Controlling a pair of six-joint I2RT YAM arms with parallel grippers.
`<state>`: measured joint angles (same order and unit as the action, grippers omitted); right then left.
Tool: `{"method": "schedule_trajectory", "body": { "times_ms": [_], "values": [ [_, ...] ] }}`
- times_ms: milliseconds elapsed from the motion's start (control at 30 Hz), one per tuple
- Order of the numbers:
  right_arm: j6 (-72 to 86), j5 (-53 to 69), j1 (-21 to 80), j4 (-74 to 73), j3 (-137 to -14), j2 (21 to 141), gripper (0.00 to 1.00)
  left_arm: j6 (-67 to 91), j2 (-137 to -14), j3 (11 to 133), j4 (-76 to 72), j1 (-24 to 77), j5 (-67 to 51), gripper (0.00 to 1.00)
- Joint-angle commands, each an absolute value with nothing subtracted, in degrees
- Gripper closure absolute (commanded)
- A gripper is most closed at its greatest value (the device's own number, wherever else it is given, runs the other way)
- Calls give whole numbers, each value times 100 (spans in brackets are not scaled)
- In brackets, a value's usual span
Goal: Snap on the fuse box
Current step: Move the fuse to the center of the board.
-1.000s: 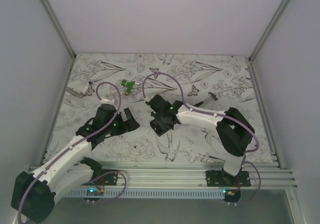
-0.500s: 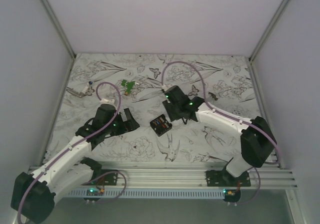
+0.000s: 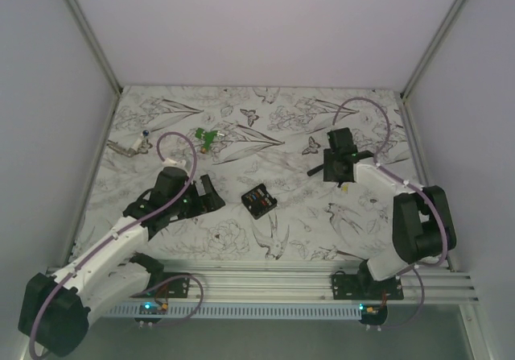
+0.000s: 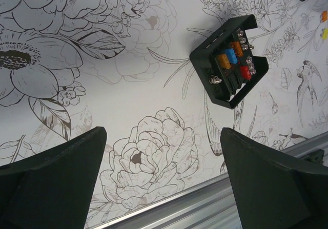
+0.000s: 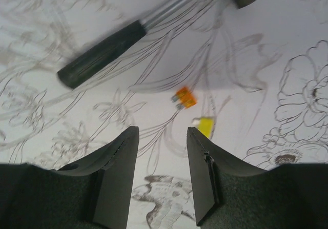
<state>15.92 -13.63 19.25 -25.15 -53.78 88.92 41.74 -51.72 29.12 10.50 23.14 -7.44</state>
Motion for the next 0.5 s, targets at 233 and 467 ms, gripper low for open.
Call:
{"method": "schedule_trajectory", "body": {
  "times_ms": [233, 467],
  "values": [
    [1933, -1850, 1454, -1937, -5789, 9668, 53, 4018, -5336, 3076, 1184, 2276, -765, 1],
    [1893, -2011, 1451, -1976, -5844, 9882, 53, 4008, -5361, 3076, 1169, 2276, -757, 0]
  ]
}}
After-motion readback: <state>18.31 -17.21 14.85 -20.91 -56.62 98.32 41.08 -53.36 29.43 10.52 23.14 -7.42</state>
